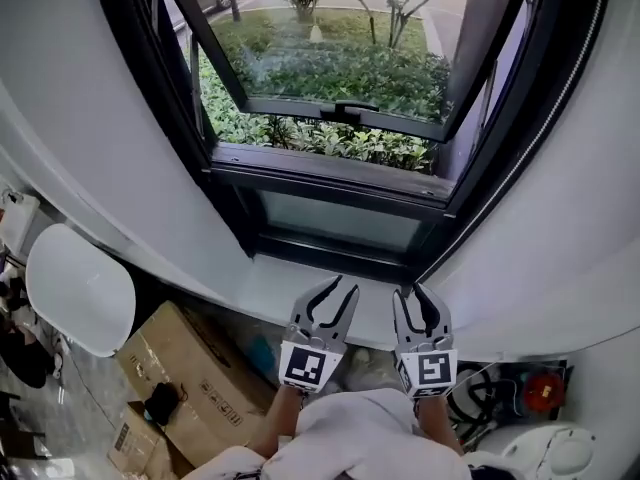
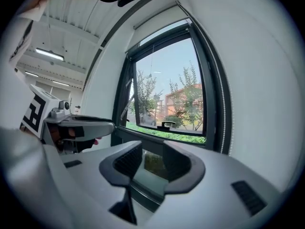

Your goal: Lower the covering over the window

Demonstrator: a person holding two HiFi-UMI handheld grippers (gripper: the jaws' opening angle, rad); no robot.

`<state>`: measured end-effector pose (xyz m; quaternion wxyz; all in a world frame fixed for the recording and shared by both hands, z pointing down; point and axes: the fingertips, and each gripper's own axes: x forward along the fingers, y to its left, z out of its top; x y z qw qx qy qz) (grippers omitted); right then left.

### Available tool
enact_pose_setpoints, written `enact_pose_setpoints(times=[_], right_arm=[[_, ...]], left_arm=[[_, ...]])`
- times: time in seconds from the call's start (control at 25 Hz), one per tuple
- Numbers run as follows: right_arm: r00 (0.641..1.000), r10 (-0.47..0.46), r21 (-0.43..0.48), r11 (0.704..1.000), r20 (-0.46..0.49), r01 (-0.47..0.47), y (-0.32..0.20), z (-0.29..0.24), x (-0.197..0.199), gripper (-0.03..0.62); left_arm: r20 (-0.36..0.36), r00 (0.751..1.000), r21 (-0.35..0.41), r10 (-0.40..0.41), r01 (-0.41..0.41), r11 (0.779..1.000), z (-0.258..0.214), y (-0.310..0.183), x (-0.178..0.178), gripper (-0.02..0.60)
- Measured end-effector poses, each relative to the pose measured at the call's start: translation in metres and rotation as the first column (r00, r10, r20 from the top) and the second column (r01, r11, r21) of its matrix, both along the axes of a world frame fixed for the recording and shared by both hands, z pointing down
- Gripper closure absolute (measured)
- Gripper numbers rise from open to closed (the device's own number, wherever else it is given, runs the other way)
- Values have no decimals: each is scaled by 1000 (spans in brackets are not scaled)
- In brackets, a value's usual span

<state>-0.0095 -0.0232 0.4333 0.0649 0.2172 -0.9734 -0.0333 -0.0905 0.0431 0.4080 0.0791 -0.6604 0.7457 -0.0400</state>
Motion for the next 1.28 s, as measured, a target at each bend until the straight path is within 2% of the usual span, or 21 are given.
enact_pose_setpoints(times=[0.24, 0.6, 0.88, 0.96, 1.28], right_arm=[[997, 73, -15, 997, 23, -73, -37, -2, 1, 462], [984, 164, -11, 986, 67, -164, -76, -12, 5, 461], [975, 202, -16, 979, 96, -202, -89, -16, 11, 467], [969, 226, -23, 974, 104, -225, -95, -15, 15, 488], [941, 319, -32, 948, 114, -317, -113, -12, 26, 488]], left_arm=[[-14, 995, -19, 96, -96, 995, 4, -56, 11, 463], [7, 982, -29, 188, -188, 982, 5, -120, 23, 463], [9, 964, -38, 267, -267, 963, 9, -161, 42, 463], [10, 957, -36, 291, -290, 956, 10, -171, 48, 463], [8, 934, -55, 357, -356, 933, 17, -209, 63, 463]])
